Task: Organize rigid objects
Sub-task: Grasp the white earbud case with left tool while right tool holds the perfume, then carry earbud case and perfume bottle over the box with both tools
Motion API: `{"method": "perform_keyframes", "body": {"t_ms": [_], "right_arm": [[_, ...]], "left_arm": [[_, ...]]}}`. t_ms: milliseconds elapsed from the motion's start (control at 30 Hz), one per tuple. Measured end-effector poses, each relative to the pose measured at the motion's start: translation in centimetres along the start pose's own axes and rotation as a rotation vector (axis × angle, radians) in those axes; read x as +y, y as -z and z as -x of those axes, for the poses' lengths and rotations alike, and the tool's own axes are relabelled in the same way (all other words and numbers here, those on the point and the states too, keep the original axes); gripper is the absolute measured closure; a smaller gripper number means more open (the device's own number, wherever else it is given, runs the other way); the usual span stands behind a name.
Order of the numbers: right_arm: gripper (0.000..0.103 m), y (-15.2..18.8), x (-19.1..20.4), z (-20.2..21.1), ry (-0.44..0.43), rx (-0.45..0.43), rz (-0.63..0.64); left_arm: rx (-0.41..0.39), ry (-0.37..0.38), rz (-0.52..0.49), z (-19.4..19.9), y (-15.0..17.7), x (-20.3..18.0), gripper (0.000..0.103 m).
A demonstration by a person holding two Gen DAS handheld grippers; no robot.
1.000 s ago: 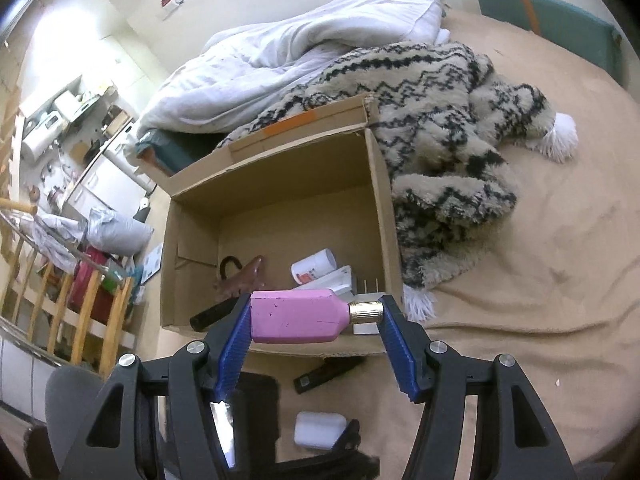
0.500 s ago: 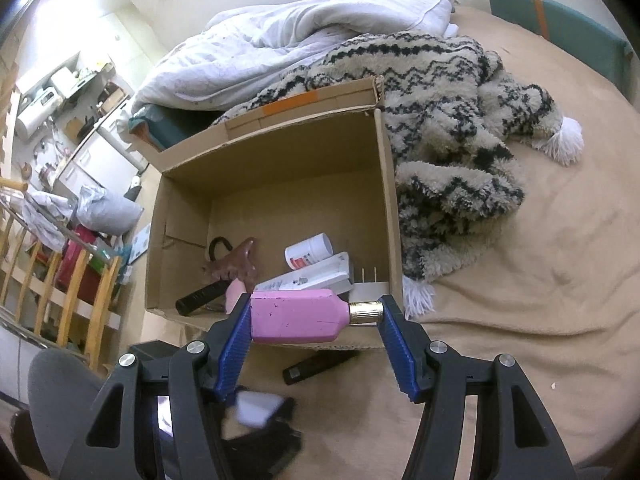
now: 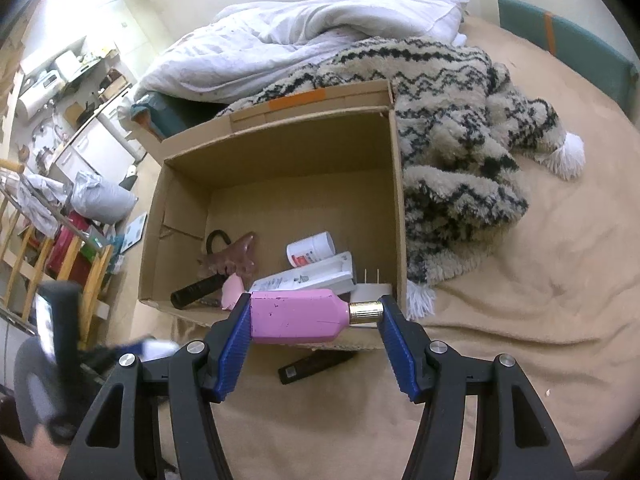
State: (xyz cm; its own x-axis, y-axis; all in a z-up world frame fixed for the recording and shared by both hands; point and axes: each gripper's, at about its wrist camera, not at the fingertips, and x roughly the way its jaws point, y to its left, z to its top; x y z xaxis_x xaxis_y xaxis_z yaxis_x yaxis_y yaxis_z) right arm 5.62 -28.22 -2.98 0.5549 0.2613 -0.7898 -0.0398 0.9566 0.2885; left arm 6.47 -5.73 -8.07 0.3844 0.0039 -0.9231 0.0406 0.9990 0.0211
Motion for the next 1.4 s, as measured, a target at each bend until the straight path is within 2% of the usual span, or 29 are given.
{"method": "perform_keyframes", "body": {"t_ms": [167,300,400,533,733,933,1000,1133,1400], "right_arm": [[0.038,-0.7,0.4,0.1,0.007,-0.028,0.029],[0.038,-1.5,0.6,-0.2,0.009,-0.044,0.046],[0.038,-2.1,0.7,-0.6,0.013,-0.054,0.056],[0.038,-3.1,1.0,-1.6,0.022,-0.06,0.066],[0.038,-4.4,0.9,-4.4,0.054,-0.028,0.06],[0.038,-4.2,1.2,-5.9,0.049,0.014,0.053],[0.038,-3.9,1.7,-6.1,0.046,0.025,0.069],[0.038,-3.6,2.1,-6.7,0.047,0.049,0.086],[0.038,-2.9,2.0,-7.9,0.051,0.101,0.073]], "left_arm": [[-0.227,-0.022,-0.033,4.7,-3.0,1.3,0.05],[-0.305,-0.005,-0.065,5.3,-6.1,1.9,0.05],[-0.329,0.024,-0.071,5.9,-6.8,1.6,0.05],[-0.316,0.028,-0.078,4.4,-8.8,0.3,0.05],[-0.283,0.052,-0.075,1.7,-9.9,-0.4,0.05],[-0.243,0.099,-0.068,-0.8,-9.6,-0.4,0.05],[-0.234,0.077,-0.072,-1.2,-9.6,-0.4,0.05],[-0.196,0.116,-0.043,-2.1,-9.8,-0.1,0.05],[-0.173,0.115,-0.038,-2.8,-9.6,-0.5,0.05]]}}
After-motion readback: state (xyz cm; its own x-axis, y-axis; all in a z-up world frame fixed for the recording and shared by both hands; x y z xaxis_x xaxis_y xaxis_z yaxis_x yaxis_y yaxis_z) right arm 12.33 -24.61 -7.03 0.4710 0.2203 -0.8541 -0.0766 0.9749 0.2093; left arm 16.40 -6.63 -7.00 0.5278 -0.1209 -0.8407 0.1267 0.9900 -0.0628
